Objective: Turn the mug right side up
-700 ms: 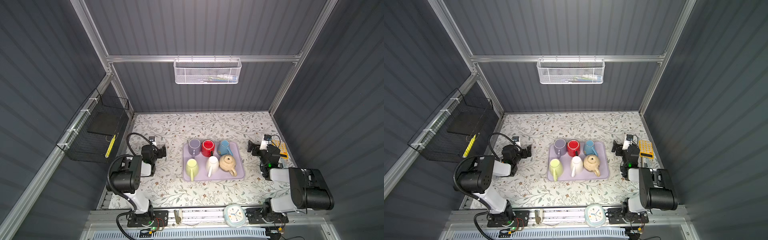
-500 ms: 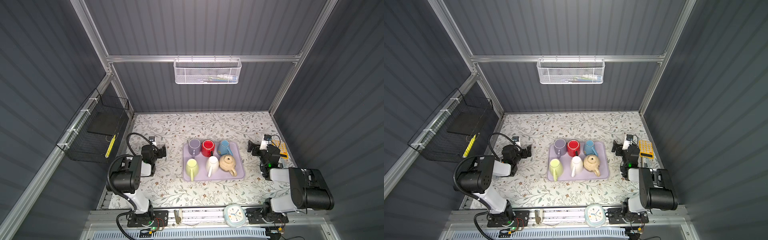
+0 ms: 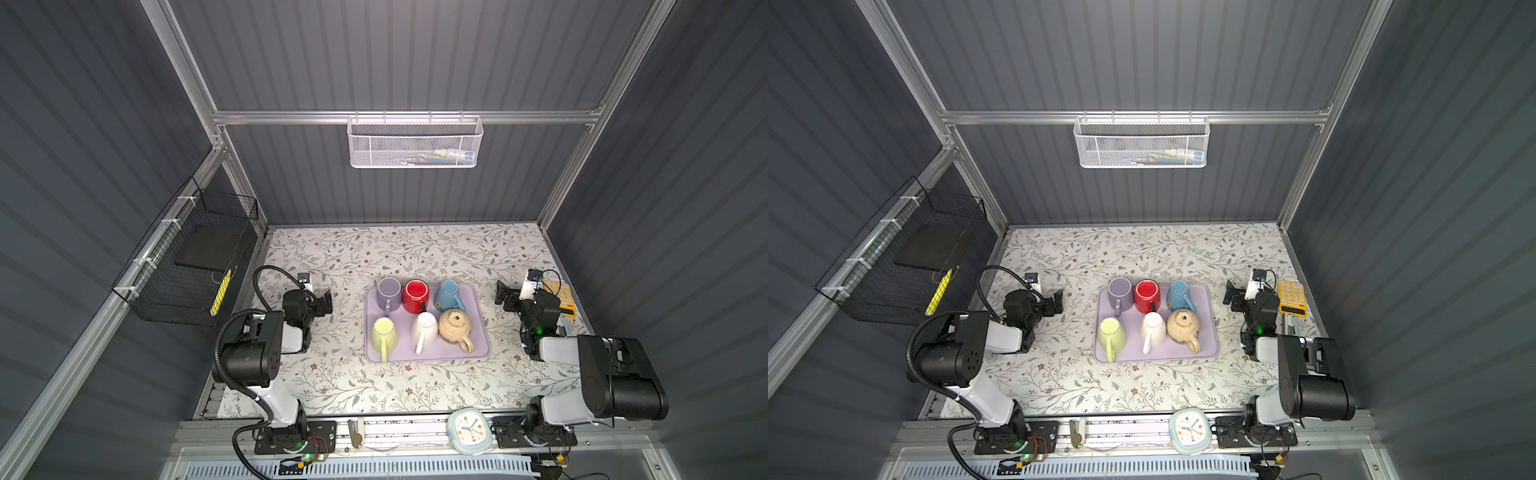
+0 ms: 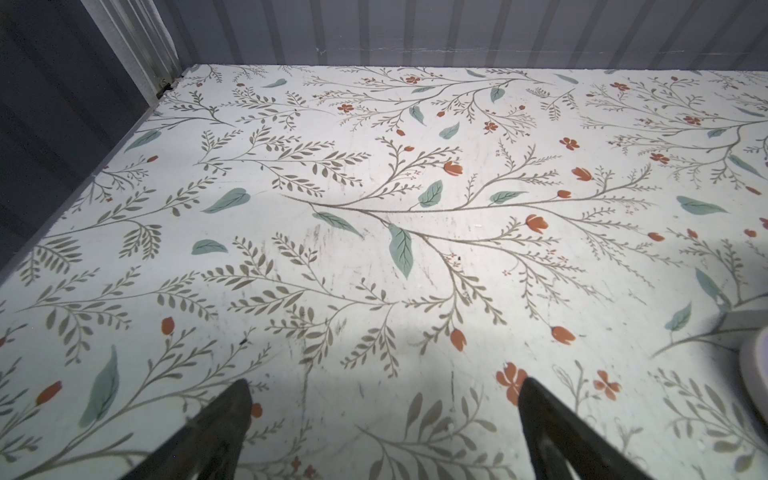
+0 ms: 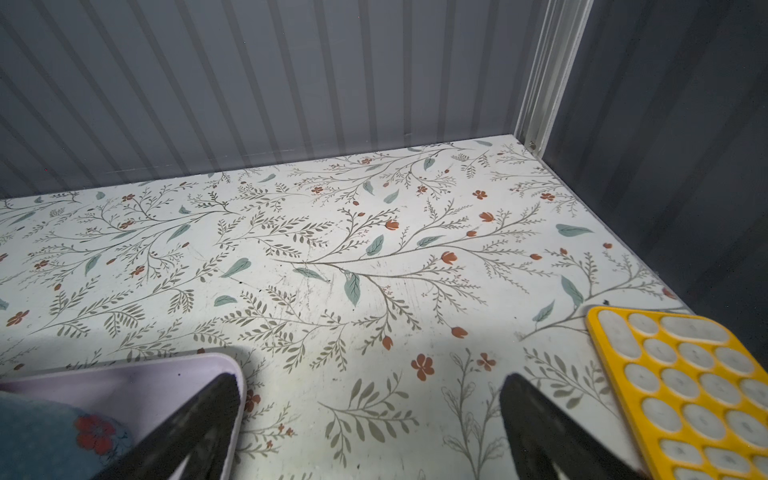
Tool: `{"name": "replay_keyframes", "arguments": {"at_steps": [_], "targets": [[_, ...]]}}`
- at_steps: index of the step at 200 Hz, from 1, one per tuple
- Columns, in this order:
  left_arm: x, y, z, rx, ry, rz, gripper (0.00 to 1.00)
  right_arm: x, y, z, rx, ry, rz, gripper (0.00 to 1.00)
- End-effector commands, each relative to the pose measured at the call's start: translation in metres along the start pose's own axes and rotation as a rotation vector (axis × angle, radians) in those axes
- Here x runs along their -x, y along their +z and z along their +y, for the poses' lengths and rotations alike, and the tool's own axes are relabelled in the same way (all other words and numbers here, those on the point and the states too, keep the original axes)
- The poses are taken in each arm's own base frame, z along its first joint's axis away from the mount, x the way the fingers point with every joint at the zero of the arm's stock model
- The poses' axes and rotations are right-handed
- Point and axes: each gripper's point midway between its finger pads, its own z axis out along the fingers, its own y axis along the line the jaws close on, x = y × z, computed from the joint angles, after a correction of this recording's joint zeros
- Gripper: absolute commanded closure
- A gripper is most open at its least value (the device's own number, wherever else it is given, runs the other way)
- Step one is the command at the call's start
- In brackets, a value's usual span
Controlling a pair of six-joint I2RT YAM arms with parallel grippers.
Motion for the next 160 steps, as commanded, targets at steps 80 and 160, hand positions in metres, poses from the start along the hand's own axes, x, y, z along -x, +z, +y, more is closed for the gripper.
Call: {"name": "replay_keyframes", "arguments": {"at_steps": [80, 160], "targets": [[0.0077, 0.0033, -0.0032, -0.009, 0.018, -0.02, 0.0, 0.0038, 0.0019, -0.0002, 0.007, -0.003, -0.004, 0.01], [0.0091, 0.002, -0.0031, -0.008, 0.017, -0.029, 0.07, 0.0042, 0.0015, -0.0002, 0.011, -0.001, -0.004, 0.03]]}}
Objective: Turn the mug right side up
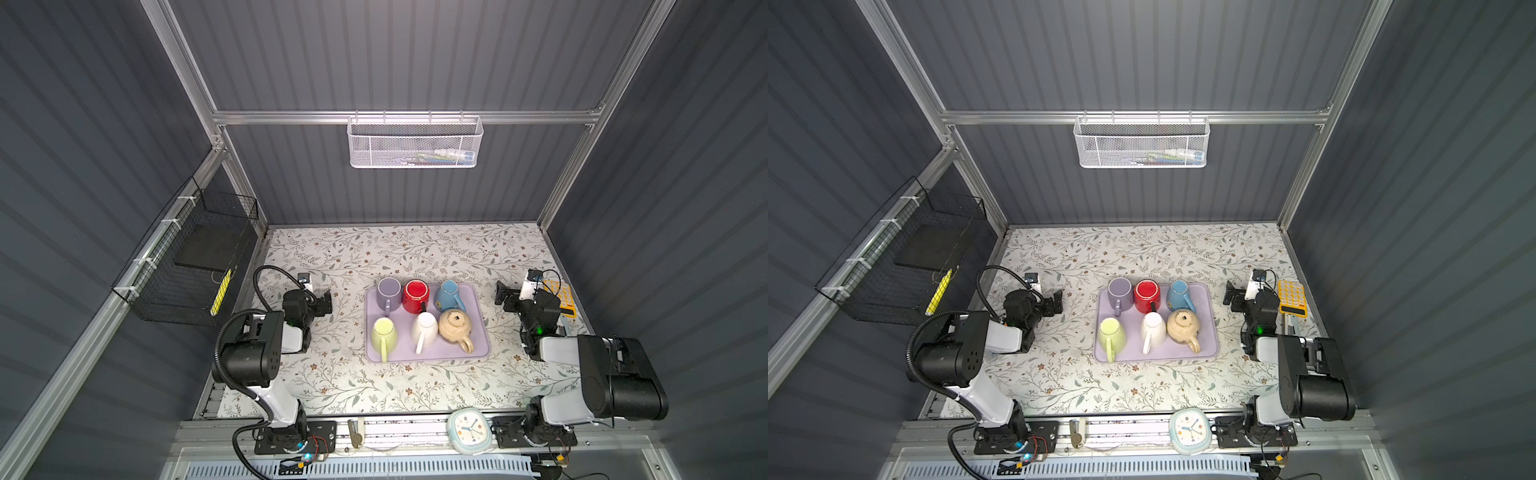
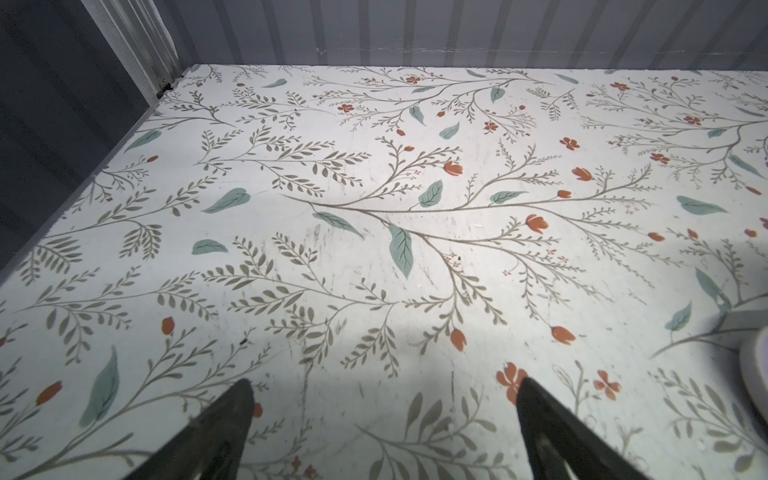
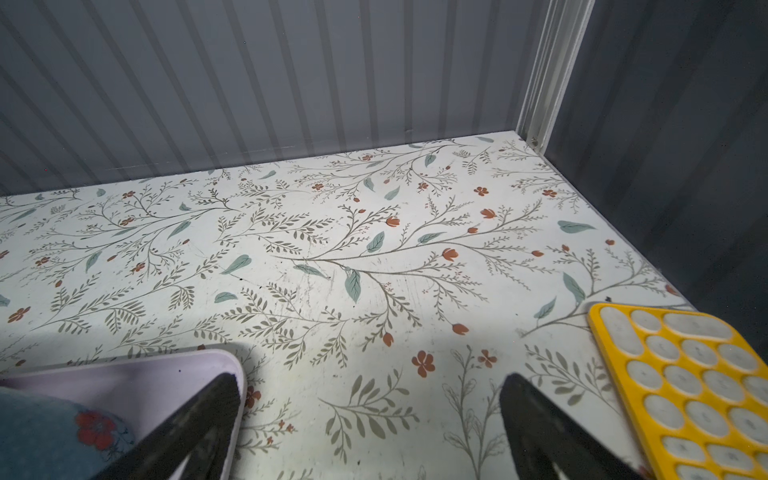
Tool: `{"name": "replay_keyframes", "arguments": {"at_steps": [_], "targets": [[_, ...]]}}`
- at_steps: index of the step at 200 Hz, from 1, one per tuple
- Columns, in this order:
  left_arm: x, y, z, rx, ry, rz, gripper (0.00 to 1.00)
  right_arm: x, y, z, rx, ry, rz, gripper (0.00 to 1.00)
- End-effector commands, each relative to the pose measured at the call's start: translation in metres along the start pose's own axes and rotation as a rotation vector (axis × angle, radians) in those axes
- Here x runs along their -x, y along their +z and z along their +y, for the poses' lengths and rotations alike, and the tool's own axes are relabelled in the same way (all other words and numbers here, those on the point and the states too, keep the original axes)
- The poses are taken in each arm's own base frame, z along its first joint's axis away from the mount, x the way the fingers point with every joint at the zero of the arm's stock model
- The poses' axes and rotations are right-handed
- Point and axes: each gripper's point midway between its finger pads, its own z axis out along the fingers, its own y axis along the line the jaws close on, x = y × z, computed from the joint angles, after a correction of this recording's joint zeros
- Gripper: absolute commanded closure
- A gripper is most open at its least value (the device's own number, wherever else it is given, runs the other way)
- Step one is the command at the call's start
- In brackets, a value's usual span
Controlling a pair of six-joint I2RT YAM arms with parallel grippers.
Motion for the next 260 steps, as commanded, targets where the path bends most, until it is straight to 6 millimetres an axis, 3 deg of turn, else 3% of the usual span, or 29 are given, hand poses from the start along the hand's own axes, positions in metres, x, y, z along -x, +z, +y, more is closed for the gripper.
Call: {"name": "replay_keyframes", "arguments": {"at_steps": [1, 36, 80, 118, 137, 147, 164, 166, 184, 207, 260], "targets": [[0.01, 0.002, -0.003, -0.006, 0.016, -0.032, 0.07, 0.006, 0.002, 0.001, 0.01, -0.003, -0.012, 0.03], [0.03, -0.012, 0.003, 0.024, -0.001, -0.04, 0.11, 0.006, 0.0, 0.001, 0.01, -0.005, -0.016, 0.09], [0.053, -0.027, 0.002, 0.027, 0.0, -0.073, 0.13, 0.026, -0.006, 0.004, 0.016, -0.009, -0.004, 0.14], [0.098, -0.047, 0.011, 0.108, -0.012, -0.146, 0.13, 0.039, -0.016, -0.01, -0.083, 0.044, 0.023, 0.17], [0.127, -0.057, 0.006, 0.12, -0.016, -0.17, 0.13, 0.041, -0.02, -0.017, -0.133, 0.074, 0.084, 0.2], [0.143, -0.061, -0.006, 0.081, -0.051, -0.19, 0.14, 0.041, -0.024, -0.016, -0.136, 0.087, 0.104, 0.21], [0.159, -0.066, -0.044, 0.001, -0.015, -0.192, 0.15, 0.041, -0.031, -0.008, -0.105, 0.113, 0.131, 0.22], [0.161, -0.067, -0.049, -0.003, -0.004, -0.188, 0.15, 0.049, -0.035, -0.007, -0.099, 0.116, 0.109, 0.22], [0.167, -0.067, -0.08, -0.062, 0.039, -0.155, 0.15, 0.061, -0.046, 0.008, -0.046, 0.139, 0.104, 0.23], [0.172, -0.068, -0.103, -0.131, 0.064, -0.1, 0.15, 0.062, -0.058, 0.031, 0.02, 0.187, 0.159, 0.26], [0.171, -0.095, -0.148, -0.25, 0.245, -0.013, 0.16, 0.057, -0.09, 0.08, 0.096, 0.007, 0.335, 0.26]]}}
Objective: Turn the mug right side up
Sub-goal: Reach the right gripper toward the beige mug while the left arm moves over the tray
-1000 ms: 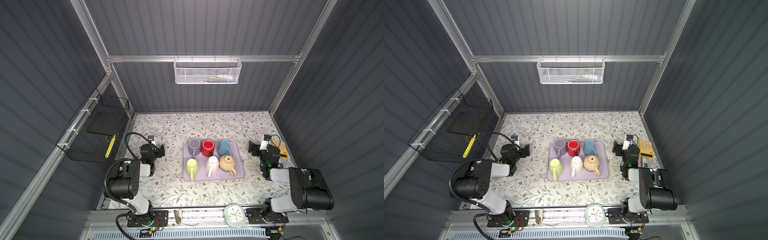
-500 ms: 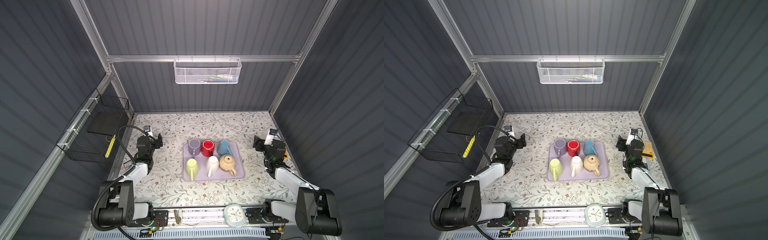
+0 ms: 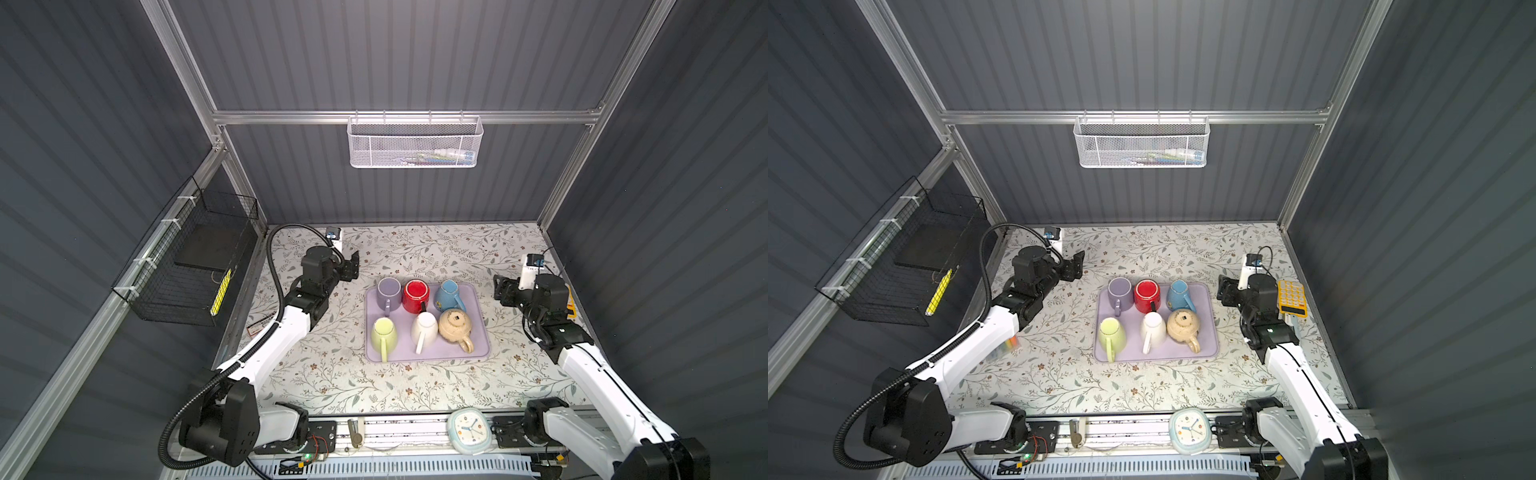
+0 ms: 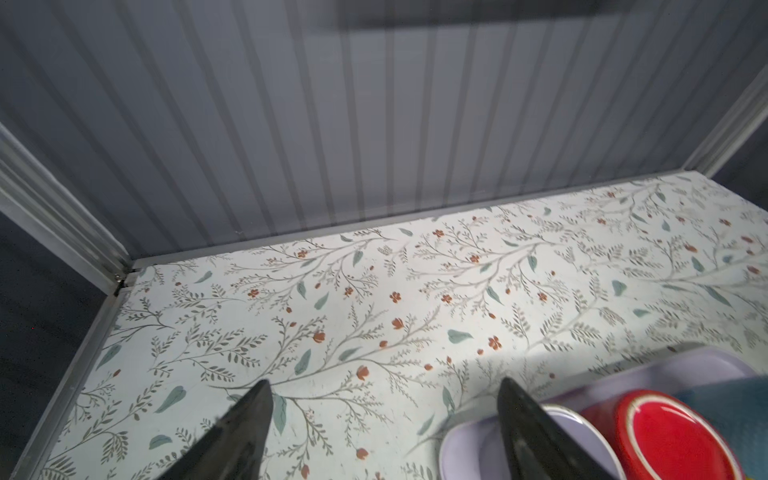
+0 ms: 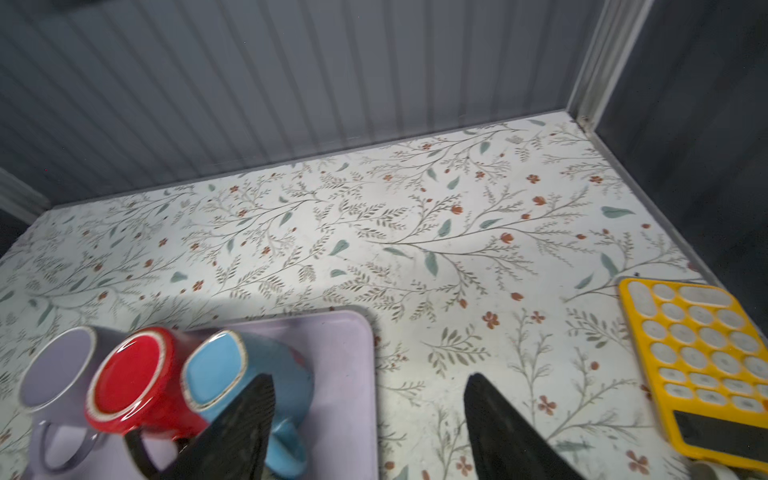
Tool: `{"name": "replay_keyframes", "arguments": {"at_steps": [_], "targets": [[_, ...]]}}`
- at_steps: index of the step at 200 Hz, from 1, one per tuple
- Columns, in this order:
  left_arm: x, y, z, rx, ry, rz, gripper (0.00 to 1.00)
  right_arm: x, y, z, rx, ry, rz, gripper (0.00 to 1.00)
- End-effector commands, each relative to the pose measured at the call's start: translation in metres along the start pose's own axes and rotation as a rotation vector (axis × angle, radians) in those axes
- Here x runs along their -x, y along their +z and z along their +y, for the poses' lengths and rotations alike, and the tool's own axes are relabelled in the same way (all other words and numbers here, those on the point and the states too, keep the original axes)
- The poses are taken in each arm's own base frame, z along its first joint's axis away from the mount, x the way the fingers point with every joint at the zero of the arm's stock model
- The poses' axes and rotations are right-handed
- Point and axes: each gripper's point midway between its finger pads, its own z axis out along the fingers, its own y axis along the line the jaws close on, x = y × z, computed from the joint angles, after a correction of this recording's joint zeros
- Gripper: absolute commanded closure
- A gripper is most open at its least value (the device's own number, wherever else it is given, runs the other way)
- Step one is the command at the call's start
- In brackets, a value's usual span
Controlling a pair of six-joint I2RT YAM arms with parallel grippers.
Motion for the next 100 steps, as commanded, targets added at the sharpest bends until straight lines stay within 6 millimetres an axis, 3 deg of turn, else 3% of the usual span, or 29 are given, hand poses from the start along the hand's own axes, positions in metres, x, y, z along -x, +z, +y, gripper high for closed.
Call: {"name": "replay_keyframes", "arguments": {"at_steps": [1, 40, 67, 100], "targets": [[-0.005, -0.012, -0.021, -0.074, 0.103, 0.093, 0.16, -0.021, -0.014, 0.007, -0.011, -0.061, 0.157, 0.26], [-0.02, -0.024, -0.047, -0.21, 0.176, 0.193, 0.16, -0.04, -0.038, 0.039, 0.117, -0.258, 0.366, 0.26], [-0.033, -0.029, -0.058, -0.275, 0.2, 0.211, 0.16, -0.067, -0.051, 0.056, 0.232, -0.324, 0.509, 0.25], [-0.045, -0.03, -0.069, -0.337, 0.178, 0.182, 0.16, -0.094, -0.049, 0.068, 0.279, -0.333, 0.602, 0.26]]}}
